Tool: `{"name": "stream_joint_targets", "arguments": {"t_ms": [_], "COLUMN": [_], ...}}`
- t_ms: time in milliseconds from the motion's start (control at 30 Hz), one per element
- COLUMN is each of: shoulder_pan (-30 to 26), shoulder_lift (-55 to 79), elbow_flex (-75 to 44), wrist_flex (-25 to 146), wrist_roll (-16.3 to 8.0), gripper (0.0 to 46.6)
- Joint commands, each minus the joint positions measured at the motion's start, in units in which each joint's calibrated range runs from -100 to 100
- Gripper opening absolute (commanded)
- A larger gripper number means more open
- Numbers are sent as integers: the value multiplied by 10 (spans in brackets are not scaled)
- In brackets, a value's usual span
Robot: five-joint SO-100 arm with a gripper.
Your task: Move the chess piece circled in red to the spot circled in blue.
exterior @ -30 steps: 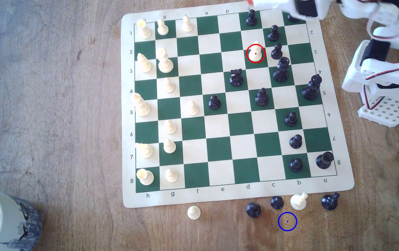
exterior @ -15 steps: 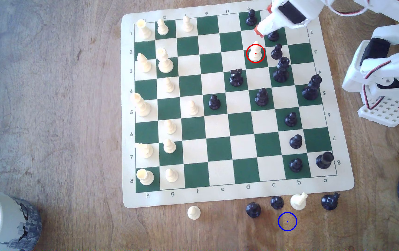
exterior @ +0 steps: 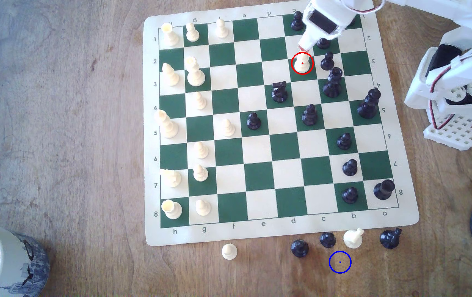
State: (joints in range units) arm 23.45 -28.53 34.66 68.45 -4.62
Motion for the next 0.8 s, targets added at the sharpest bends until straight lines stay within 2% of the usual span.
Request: {"name": "stream_joint_targets", "arguments": {"t_ms": [0,200,767], "shoulder_pan": [-6,-10,-21], "shoulder_lift": [9,44,115], "elbow_flex": [11,48,49], "wrist_flex": [-36,-90,-132], "wrist_roll": [-1,-1,-3], "gripper": [168,163,154]}}
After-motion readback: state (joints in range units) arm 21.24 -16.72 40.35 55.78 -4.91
